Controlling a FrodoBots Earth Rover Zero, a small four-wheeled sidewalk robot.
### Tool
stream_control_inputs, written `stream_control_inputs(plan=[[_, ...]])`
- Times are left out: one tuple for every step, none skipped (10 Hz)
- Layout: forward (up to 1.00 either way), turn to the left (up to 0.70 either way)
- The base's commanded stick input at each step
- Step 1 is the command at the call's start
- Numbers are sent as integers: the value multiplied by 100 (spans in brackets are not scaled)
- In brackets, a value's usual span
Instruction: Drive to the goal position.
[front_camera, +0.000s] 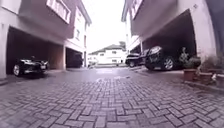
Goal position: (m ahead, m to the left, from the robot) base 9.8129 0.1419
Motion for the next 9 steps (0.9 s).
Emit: stream_control_inputs(plan=[[50, 0], [50, 0], [50, 0], [50, 0], [50, 0], [50, 0], [50, 0], [50, 0], [50, 0]])
